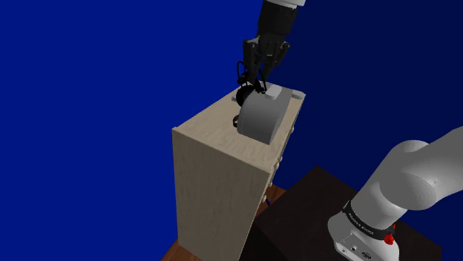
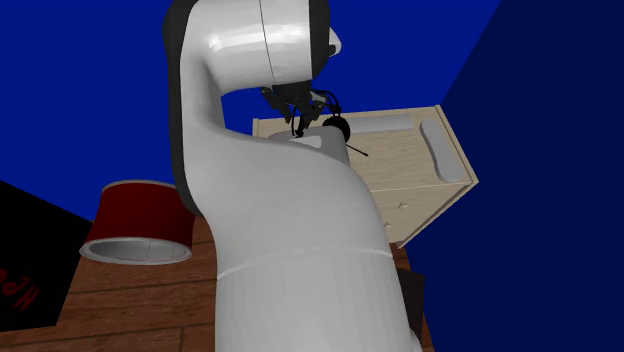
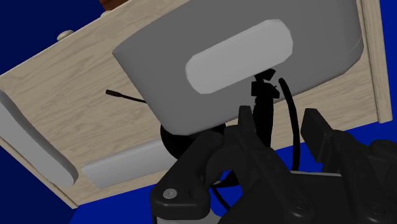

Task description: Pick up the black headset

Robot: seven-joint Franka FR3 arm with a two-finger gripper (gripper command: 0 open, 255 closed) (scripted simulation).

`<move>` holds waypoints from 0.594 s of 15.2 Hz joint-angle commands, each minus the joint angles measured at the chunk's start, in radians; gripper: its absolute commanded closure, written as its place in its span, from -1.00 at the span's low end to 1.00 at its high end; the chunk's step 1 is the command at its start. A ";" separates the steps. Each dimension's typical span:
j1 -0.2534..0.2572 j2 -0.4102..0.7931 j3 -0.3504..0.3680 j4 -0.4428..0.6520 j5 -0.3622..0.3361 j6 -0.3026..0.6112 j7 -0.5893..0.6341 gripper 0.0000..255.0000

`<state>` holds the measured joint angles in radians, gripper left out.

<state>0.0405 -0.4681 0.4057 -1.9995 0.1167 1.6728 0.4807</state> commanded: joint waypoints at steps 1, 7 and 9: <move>0.000 0.001 0.000 -0.001 0.001 0.000 0.000 1.00; -0.005 0.021 -0.002 0.084 -0.008 -0.065 0.003 1.00; -0.008 0.030 -0.003 0.120 -0.011 -0.092 0.004 1.00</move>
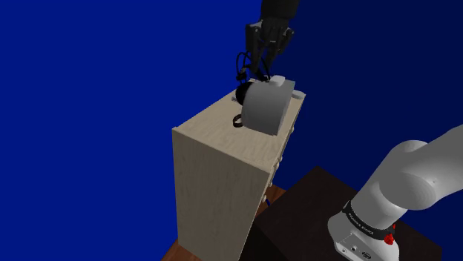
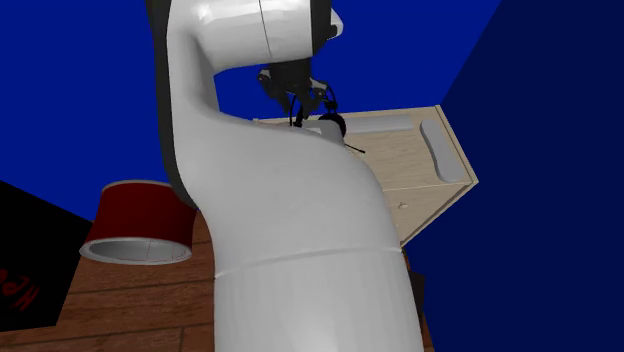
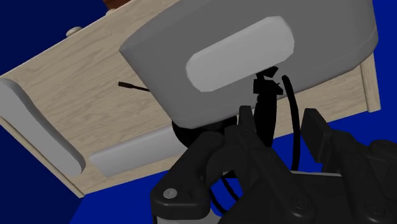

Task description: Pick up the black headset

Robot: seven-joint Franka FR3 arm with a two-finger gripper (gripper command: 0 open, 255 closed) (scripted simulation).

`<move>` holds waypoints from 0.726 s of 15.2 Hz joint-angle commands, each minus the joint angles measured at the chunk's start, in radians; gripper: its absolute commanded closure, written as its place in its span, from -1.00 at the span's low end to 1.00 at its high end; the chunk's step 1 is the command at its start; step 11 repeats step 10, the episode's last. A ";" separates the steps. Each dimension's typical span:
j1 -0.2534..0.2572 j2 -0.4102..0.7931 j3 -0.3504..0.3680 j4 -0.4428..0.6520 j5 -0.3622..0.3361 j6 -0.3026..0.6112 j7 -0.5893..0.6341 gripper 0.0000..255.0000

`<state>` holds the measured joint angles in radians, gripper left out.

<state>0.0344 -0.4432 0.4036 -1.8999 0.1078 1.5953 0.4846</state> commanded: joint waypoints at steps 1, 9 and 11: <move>-0.003 0.011 -0.001 0.038 -0.004 -0.028 0.001 1.00; -0.011 0.056 0.003 0.178 -0.019 -0.124 0.009 1.00; -0.011 0.056 0.003 0.178 -0.019 -0.124 0.009 1.00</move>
